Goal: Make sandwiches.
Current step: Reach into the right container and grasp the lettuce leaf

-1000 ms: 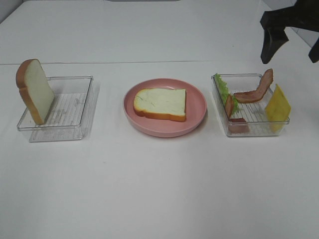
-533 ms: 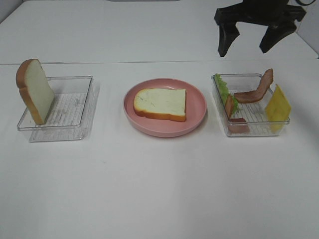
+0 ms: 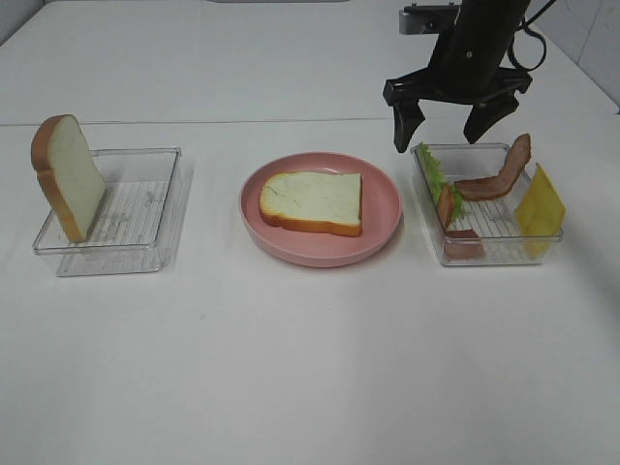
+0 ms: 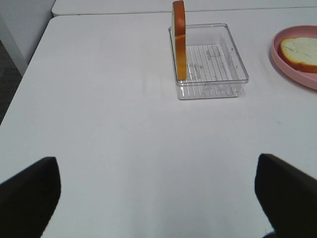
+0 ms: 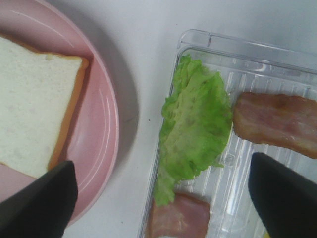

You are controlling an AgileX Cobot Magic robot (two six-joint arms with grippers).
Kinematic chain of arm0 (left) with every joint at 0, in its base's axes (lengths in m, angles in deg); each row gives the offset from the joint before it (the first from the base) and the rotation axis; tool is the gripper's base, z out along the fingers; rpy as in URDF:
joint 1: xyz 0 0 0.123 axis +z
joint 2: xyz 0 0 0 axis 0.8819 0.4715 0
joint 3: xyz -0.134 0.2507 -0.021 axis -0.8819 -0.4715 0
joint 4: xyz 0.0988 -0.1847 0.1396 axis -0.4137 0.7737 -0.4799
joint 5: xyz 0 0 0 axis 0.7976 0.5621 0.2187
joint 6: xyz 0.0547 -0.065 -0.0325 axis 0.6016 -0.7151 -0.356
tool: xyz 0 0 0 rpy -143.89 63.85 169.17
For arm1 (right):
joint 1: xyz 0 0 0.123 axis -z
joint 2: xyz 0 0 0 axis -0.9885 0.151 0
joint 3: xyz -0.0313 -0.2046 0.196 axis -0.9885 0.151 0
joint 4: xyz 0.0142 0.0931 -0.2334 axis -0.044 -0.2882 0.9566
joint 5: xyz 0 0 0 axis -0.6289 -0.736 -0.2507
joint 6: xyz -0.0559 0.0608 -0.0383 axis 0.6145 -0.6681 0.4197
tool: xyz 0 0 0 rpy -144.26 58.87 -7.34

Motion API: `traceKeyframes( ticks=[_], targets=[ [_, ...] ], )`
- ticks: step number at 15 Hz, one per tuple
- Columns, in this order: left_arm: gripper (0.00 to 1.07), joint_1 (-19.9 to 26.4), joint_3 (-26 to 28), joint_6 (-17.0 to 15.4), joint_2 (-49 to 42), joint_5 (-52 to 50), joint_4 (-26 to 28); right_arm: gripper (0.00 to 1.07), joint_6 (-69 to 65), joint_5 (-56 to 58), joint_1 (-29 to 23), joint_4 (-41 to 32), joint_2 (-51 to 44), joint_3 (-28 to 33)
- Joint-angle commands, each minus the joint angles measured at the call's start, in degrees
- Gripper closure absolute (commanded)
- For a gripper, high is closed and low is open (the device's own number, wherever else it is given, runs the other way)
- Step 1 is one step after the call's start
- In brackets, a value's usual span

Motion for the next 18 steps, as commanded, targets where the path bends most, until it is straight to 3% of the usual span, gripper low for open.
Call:
traceKeyframes(
  ticks=[1,5,12,14,18],
  targets=[
    [0.06,0.06,-0.11,0.0,-0.06,-0.23,0.17,0.19,1.83,-1.32,0.23,-0.17,2.86,-0.52],
    [0.06,0.06,-0.11,0.0,-0.06,-0.23,0.17,0.23,2.01,-2.01,0.63,0.4,4.58,-0.52],
    [0.06,0.06,-0.11,0.0,-0.06,-0.23,0.17,0.44,0.8,-1.49,1.09,0.4,4.76,-0.52],
    [0.06,0.06,-0.11,0.0,-0.06,-0.23,0.17,0.53,0.8,-1.43,1.09,-0.4,5.1,-0.52],
    [0.06,0.06,-0.11,0.0,-0.06,-0.23,0.17,0.86,0.74,-1.49,1.09,-0.4,5.33,-0.4]
  ],
)
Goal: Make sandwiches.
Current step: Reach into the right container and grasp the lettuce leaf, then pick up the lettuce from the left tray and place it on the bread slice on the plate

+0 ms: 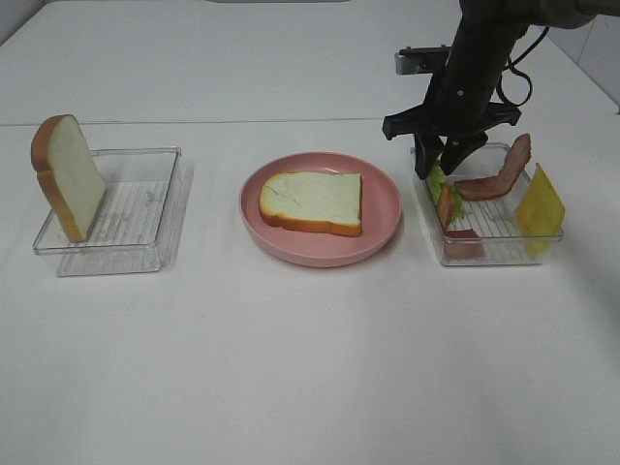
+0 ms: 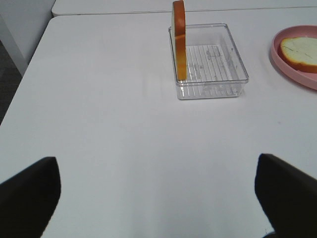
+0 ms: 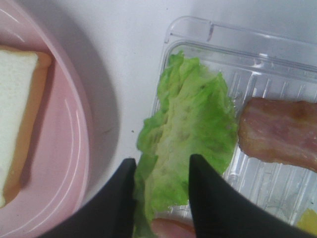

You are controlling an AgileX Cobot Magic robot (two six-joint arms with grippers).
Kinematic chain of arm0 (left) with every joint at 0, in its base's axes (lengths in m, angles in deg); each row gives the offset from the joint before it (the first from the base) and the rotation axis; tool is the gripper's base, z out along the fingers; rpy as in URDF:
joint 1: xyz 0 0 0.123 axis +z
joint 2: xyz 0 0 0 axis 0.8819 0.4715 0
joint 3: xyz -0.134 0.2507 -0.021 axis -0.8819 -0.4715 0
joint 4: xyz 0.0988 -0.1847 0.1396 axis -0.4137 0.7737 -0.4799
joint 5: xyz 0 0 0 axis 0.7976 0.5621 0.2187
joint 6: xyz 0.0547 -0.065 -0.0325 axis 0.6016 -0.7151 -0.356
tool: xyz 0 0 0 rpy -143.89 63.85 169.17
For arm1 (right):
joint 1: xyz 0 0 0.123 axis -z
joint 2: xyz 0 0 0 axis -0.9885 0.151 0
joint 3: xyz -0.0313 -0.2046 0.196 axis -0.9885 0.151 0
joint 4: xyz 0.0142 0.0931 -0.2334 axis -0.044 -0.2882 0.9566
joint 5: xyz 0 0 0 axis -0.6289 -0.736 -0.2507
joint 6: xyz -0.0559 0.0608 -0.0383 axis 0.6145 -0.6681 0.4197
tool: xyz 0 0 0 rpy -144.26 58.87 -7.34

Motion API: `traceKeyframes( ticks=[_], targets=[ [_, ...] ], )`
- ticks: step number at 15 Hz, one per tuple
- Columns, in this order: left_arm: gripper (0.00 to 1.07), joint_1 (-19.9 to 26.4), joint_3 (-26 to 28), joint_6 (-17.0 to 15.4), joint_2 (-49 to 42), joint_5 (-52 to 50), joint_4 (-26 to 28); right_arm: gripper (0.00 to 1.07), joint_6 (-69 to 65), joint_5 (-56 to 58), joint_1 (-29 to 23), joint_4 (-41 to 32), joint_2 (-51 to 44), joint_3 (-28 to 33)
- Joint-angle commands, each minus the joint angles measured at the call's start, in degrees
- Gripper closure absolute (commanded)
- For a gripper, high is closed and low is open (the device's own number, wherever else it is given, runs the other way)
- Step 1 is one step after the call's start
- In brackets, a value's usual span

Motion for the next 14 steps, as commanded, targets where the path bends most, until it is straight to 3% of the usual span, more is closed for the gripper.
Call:
traceKeyframes(
  ticks=[1,8,14],
  targets=[
    [0.06,0.06,-0.11,0.0,-0.06,-0.23,0.17,1.05,0.29,-0.17,0.17,-0.34,0.23,-0.06],
    [0.06,0.06,-0.11,0.0,-0.06,-0.23,0.17,1.07,1.2,0.23,0.11,0.46,-1.78,-0.11],
    [0.06,0.06,-0.11,0.0,-0.06,-0.23,0.17,1.07,0.8,2.81,-1.66,2.81,-10.89,-0.11]
  ],
)
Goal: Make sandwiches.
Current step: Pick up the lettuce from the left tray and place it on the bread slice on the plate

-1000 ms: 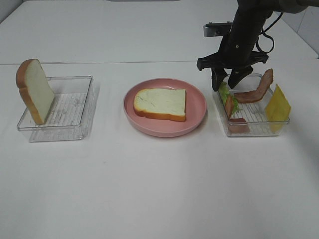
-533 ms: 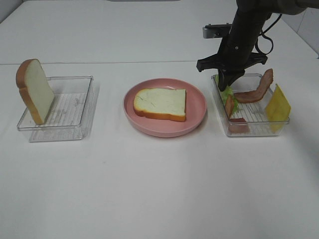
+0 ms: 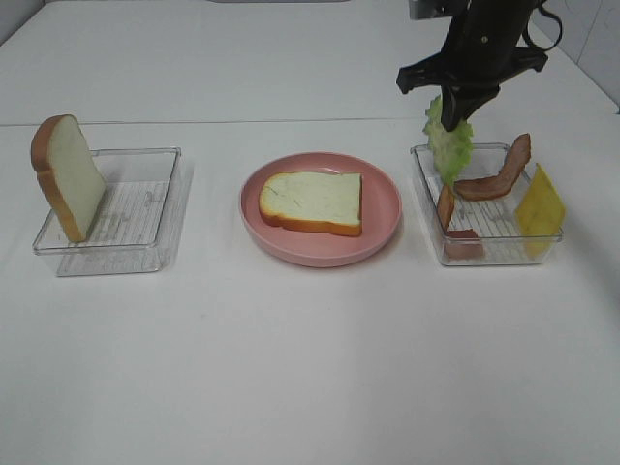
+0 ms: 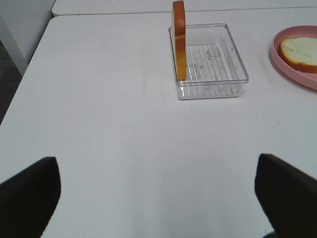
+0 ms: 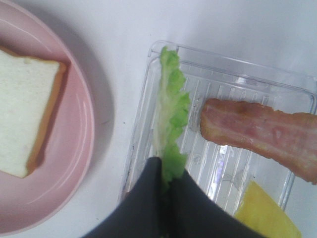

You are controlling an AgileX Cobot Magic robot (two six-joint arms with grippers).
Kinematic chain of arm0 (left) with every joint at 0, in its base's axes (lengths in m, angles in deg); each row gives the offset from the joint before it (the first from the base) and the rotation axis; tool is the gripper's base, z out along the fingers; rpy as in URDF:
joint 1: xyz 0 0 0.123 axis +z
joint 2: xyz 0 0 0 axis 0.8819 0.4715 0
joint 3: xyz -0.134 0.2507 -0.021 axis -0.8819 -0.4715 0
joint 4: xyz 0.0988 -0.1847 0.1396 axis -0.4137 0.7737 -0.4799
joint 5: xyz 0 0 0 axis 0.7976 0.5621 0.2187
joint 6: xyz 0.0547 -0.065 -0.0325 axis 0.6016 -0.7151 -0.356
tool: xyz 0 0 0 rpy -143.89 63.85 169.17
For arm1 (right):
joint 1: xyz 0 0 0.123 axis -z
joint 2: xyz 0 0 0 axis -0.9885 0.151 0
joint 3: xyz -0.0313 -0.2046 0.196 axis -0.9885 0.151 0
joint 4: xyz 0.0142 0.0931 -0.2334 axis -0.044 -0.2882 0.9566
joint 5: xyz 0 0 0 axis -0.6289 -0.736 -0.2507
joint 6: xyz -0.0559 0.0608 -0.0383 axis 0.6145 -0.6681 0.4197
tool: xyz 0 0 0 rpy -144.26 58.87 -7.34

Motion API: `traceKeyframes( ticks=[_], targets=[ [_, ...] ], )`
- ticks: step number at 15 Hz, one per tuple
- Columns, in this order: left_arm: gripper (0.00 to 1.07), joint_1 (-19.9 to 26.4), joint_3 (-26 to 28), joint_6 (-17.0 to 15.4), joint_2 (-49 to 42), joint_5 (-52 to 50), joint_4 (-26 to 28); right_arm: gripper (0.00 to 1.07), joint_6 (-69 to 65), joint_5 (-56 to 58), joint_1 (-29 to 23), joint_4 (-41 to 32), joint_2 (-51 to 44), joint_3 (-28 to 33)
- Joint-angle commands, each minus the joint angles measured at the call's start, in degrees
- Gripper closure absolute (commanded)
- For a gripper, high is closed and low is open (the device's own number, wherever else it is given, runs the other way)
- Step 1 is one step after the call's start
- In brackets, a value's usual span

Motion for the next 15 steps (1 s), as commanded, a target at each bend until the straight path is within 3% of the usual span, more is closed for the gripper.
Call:
traceKeyframes(
  ticks=[1,8,11,15],
  targets=[
    [0.06,0.06,-0.11,0.0,-0.06,-0.23,0.17,1.07,0.06,0.63,-2.35,-1.15,-4.53,-0.11],
    [0.06,0.06,-0.11,0.0,-0.06,-0.23,0.17,1.07,0.17,-4.01,-16.1,-8.14,-3.84,-0.06],
    [0.06,0.06,-0.11,0.0,-0.06,-0.23,0.17,1.07,2.01,-11.12,-18.96,-13.52,-1.09,-0.06],
    [0.06,0.06,-0.11,0.0,-0.06,-0.23,0.17,1.07,1.89,-16.27,-18.05,-15.47,2.23,-0.06]
  ],
)
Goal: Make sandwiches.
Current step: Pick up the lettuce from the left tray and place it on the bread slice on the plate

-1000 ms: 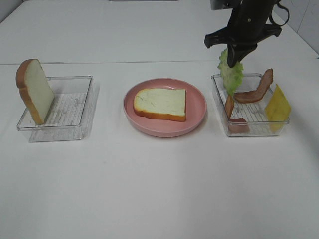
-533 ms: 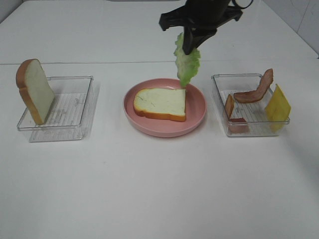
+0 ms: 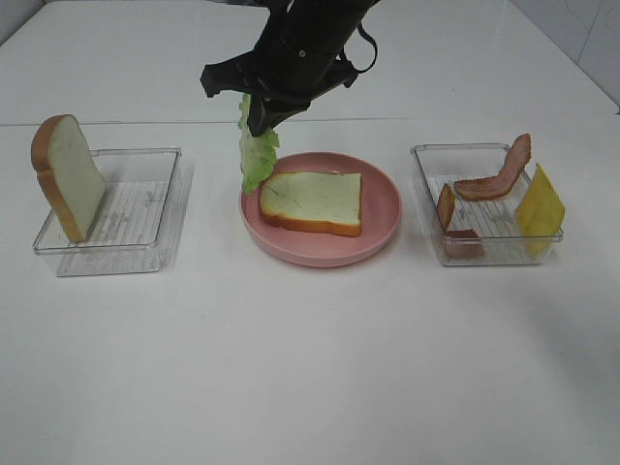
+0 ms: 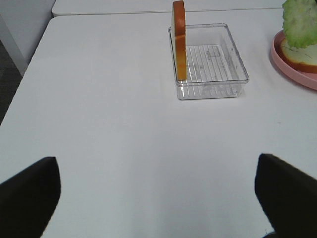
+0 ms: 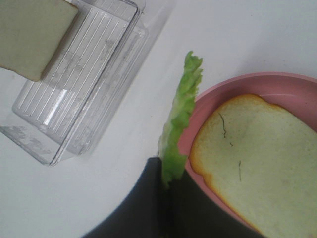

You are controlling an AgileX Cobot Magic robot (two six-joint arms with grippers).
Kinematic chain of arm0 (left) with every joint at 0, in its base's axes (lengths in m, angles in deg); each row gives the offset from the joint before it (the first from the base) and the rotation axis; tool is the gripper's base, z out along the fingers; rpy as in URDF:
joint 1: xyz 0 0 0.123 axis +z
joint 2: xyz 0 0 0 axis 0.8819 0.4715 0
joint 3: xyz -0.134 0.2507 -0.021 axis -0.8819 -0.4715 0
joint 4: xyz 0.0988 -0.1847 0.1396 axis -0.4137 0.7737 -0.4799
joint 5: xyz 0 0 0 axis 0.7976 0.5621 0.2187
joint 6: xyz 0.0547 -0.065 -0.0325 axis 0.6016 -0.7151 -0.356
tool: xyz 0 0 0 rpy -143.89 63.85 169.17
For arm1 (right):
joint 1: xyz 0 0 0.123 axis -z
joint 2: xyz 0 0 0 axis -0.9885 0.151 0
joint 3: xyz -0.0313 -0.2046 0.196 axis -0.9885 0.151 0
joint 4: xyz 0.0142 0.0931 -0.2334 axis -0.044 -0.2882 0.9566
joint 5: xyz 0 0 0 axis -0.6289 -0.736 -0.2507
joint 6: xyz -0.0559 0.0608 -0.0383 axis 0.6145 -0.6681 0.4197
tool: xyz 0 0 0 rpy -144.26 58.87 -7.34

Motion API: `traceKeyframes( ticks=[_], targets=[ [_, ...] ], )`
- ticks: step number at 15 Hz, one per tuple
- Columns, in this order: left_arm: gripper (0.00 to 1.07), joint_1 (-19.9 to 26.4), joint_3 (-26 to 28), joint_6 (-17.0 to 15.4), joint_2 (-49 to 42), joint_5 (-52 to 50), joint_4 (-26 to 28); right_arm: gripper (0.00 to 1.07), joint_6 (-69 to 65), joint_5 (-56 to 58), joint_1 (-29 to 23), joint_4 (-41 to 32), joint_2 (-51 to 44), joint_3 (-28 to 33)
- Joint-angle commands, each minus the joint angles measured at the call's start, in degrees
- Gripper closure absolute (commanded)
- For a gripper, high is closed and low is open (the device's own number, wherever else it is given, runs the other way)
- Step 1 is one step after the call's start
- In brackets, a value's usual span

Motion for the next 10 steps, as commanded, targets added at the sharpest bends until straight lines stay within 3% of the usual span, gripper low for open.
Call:
traceKeyframes(
  ticks=[1,3,7,10],
  targets=[
    [0.06,0.06,-0.11,0.0,-0.06,-0.23,0.17,1.07,0.06,-1.38,1.49,-0.06,2.35,0.0],
    [0.06,0.06,-0.11,0.0,-0.06,-0.23,0.17,1.07,-1.26,-1.32,2.52,0.92,3.84,0.0],
    [0.06,0.0,-0.11,0.0,-0.06,-0.23,0.17,1.07,-9.05,1.78,4.81,12.32,6.47,0.0],
    [0.06,0.0,-0.11,0.0,-0.06,-0.23,0.17,1.07,-9.05,4.07,4.81,12.83,7.1,0.0]
  ],
)
